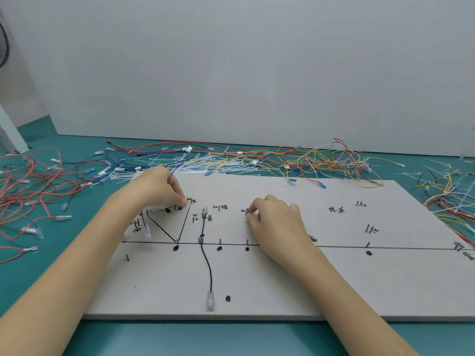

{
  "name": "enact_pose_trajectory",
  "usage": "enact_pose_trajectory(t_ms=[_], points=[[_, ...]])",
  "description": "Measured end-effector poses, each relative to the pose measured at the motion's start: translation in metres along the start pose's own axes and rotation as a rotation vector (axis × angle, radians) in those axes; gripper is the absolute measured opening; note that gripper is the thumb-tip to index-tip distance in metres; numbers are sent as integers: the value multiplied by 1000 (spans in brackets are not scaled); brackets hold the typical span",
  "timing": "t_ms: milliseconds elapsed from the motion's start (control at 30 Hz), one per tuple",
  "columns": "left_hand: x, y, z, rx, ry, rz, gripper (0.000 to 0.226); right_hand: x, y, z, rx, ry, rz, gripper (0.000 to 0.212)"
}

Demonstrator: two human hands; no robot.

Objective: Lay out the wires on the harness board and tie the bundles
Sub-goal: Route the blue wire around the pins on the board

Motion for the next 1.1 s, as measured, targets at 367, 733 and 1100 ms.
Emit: enact_pose_trajectory(t_ms=[367,733,1100], points=[[3,-13,7,162,-8,-12,10,11,6,-3,-46,-5,101,18],[-3,-12,10,149,136,-181,12,9,5,-8,-43,-57,29,14],[-2,-13,11,141,165,-205,12,12,10,-10,-28,-49,-72,17]])
Point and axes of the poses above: each hand's wrist, its own z-axis away from the middle knuckle, its own y-axis out of the palm, x = y × z, the point moved 1 cm from there along -z, towards the middle knuckle, and after that the axes turned 4 degrees about z, right-handed, at the moved point
